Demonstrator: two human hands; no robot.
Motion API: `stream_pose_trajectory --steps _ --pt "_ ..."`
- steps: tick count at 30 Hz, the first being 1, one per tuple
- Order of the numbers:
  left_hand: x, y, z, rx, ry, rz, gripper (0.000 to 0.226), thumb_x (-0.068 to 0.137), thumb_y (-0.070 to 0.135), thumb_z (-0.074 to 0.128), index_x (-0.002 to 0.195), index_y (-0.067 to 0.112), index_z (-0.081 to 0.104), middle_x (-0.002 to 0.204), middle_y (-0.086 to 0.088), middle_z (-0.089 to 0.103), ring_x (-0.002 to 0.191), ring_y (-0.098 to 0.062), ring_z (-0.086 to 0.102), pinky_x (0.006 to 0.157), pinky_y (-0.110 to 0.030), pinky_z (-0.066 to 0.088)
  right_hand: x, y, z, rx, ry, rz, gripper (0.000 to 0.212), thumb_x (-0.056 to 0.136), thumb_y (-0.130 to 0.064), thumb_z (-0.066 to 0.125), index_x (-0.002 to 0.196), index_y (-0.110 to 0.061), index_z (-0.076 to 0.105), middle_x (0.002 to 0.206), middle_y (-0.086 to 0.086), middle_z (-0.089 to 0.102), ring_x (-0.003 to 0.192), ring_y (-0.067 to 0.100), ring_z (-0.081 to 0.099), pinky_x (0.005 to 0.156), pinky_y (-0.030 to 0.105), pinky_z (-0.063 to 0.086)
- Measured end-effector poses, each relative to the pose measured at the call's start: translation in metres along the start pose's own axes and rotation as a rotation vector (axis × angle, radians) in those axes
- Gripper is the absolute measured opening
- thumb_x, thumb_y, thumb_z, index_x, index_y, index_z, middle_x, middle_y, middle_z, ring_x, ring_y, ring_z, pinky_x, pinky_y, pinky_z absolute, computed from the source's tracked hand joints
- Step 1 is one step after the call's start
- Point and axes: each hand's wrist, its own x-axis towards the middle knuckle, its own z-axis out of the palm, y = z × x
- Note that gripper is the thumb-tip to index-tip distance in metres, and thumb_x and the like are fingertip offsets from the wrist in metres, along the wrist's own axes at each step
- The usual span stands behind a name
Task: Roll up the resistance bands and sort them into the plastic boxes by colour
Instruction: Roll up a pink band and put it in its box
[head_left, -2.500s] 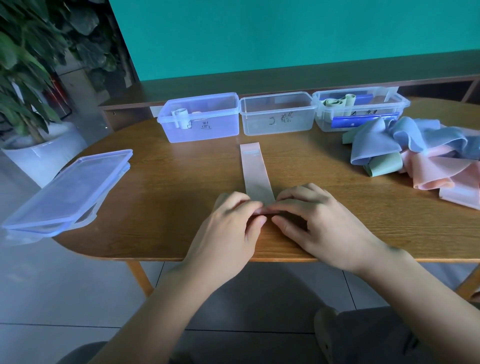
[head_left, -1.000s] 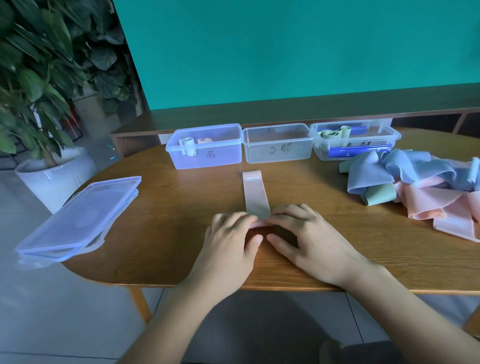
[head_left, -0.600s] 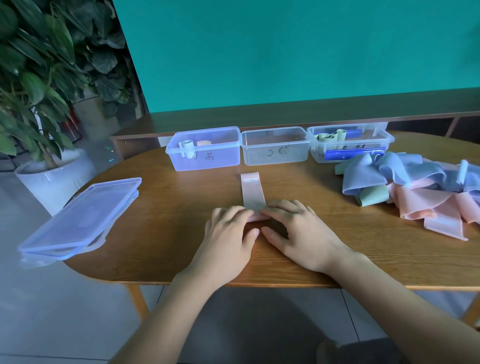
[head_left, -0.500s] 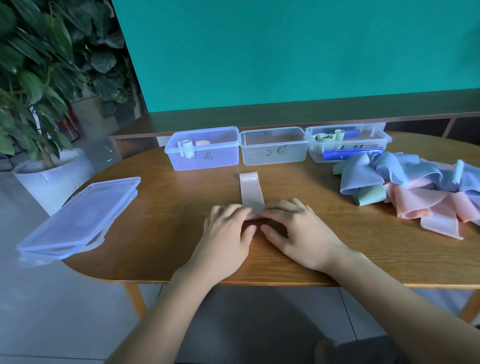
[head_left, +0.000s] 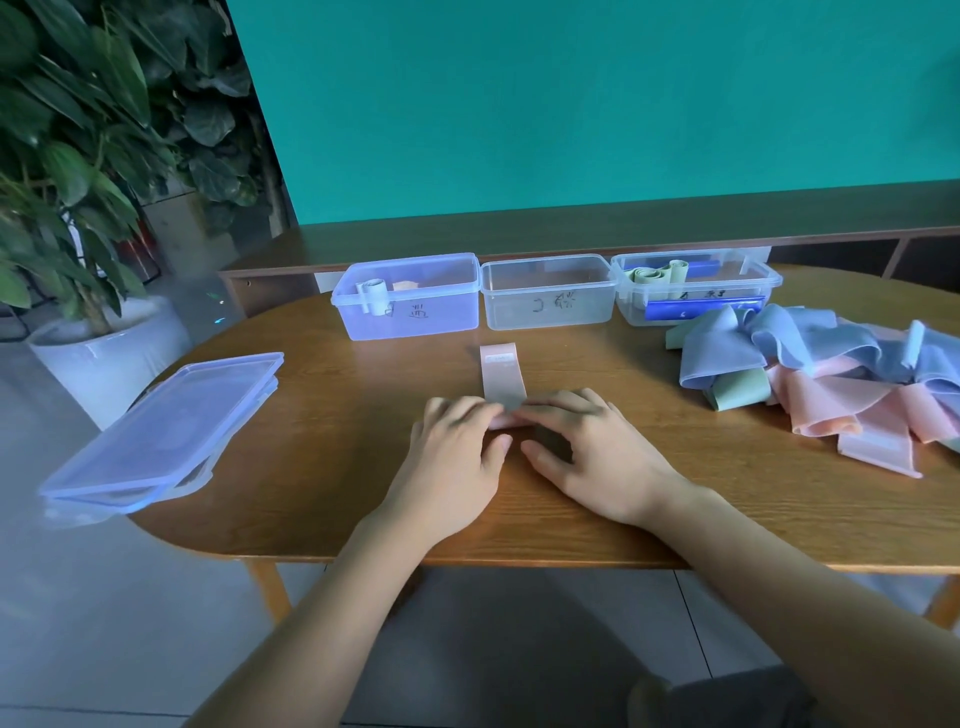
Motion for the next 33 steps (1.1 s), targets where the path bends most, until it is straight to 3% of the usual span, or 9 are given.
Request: stream_pose_trajectory --steps 3,6,12,18,24,33 --pt "0.003 0.0 0.001 0.015 -0.029 -0.007 0.037 0.103 0.037 0.047 0.138 0.028 0.053 0.139 0.012 0.05 0.126 -0.019 0.035 0.109 -0.042 0.035 0.001 0.001 -0.001 -0.032 -0.038 0.014 0.043 0.096 -0.053 0.04 0.138 -0.05 0.048 0.142 -0.017 0.053 0.126 0.016 0.046 0.106 0.041 0.04" --pt "0.003 0.0 0.0 0.013 0.0 -0.003 0.042 0.102 0.036 0.048 0.143 0.026 0.049 0.144 0.01 0.048 0.13 -0.018 0.034 0.111 -0.043 0.033 0.005 0.003 -0.001 -0.065 -0.049 0.029 0.042 0.099 -0.048 0.047 0.141 -0.044 0.05 0.146 -0.017 0.051 0.129 0.017 0.045 0.107 0.043 0.04" --pt "0.005 0.0 0.0 0.02 -0.012 0.012 0.033 0.103 0.033 0.046 0.136 0.03 0.054 0.138 0.013 0.05 0.125 -0.018 0.035 0.107 -0.04 0.033 0.012 0.003 -0.002 -0.036 -0.05 0.017 0.039 0.098 -0.043 0.05 0.137 -0.052 0.047 0.142 -0.023 0.053 0.128 0.017 0.046 0.106 0.041 0.038" --pt "0.012 -0.004 0.002 0.035 -0.037 0.0 0.036 0.104 0.035 0.044 0.139 0.028 0.051 0.143 0.012 0.049 0.127 -0.019 0.036 0.108 -0.042 0.034 0.016 0.007 -0.002 0.002 -0.05 -0.018 0.042 0.095 -0.048 0.043 0.137 -0.051 0.046 0.142 -0.021 0.055 0.131 0.015 0.046 0.11 0.046 0.04" --pt "0.013 -0.005 0.003 0.04 0.031 0.034 0.034 0.101 0.03 0.05 0.135 0.026 0.055 0.137 0.011 0.052 0.125 -0.019 0.037 0.107 -0.042 0.037 0.021 0.009 -0.002 -0.001 -0.063 -0.008 0.042 0.098 -0.043 0.048 0.139 -0.05 0.046 0.144 -0.021 0.053 0.132 0.018 0.047 0.112 0.047 0.037" --pt "0.028 -0.011 0.007 0.061 -0.017 0.017 0.034 0.103 0.03 0.045 0.136 0.026 0.053 0.138 0.01 0.053 0.124 -0.021 0.038 0.105 -0.041 0.035 0.03 0.011 -0.004 -0.015 -0.071 -0.011 0.04 0.101 -0.038 0.05 0.141 -0.047 0.049 0.146 -0.016 0.054 0.135 0.017 0.044 0.114 0.044 0.036"
